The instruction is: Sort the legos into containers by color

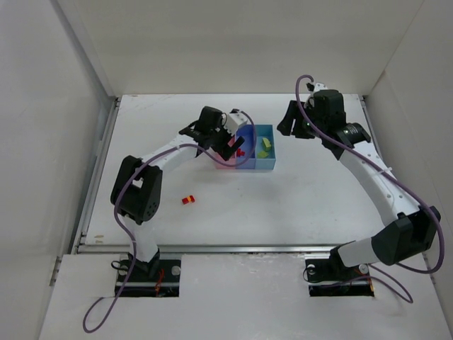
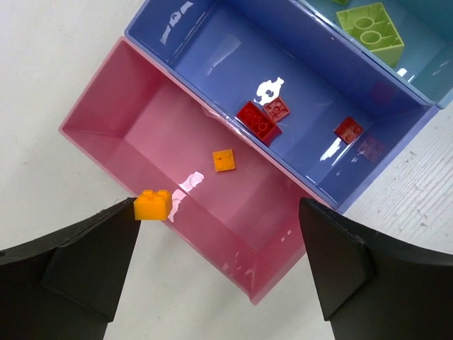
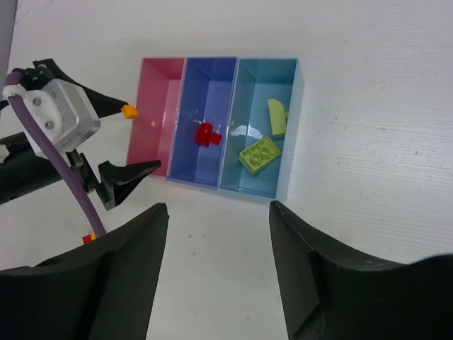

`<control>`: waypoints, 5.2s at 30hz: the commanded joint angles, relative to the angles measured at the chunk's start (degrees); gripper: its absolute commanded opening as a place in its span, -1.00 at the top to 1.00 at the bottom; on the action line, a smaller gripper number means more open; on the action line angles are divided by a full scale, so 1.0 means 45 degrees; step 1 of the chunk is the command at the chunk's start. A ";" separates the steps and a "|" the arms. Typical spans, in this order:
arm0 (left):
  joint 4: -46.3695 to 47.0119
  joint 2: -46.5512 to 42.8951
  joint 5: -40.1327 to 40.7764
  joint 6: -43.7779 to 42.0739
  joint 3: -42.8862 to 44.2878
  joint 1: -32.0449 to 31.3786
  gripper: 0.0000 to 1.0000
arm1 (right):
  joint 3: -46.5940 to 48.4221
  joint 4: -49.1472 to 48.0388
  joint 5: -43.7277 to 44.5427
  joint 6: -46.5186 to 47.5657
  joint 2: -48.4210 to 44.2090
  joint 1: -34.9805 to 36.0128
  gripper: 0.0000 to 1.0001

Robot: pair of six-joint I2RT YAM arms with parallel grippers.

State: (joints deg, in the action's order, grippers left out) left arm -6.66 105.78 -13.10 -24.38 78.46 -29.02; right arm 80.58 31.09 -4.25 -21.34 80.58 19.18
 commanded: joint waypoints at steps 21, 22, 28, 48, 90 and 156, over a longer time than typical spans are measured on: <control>-0.1060 -0.0261 -0.0428 0.0651 0.1608 0.0548 -0.26 | -0.0035 -0.0054 0.0203 0.0192 -0.0562 -0.0024 -0.30; -0.0925 -0.0476 -0.0312 0.0652 0.1608 0.0549 -0.36 | -0.0035 -0.0054 0.0203 0.0192 -0.0562 -0.0024 -0.30; -0.1194 -0.3186 -0.0311 -0.2148 0.0069 0.1173 -0.74 | -0.0035 0.0062 -0.0753 0.0815 -0.0562 -0.0024 -0.32; -0.8035 -0.7393 -0.1405 -0.8314 -0.6515 0.2385 -1.00 | -0.0522 -0.0054 -0.0502 0.1208 -0.0152 0.1539 -0.32; -0.2857 -0.4932 -0.0760 -0.5519 -0.8313 0.1877 0.43 | -0.0132 0.0063 -0.0032 0.1208 -0.0152 0.1539 -0.32; -0.4439 -0.6554 -0.3981 -0.2551 -0.0737 -0.0193 1.00 | -0.0132 -0.4683 -0.5755 -0.2601 0.1899 0.4078 0.03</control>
State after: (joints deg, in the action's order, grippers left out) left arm -28.36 76.07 -29.82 -37.19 72.18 -29.65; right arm 78.46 13.06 -28.73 -33.34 90.08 36.95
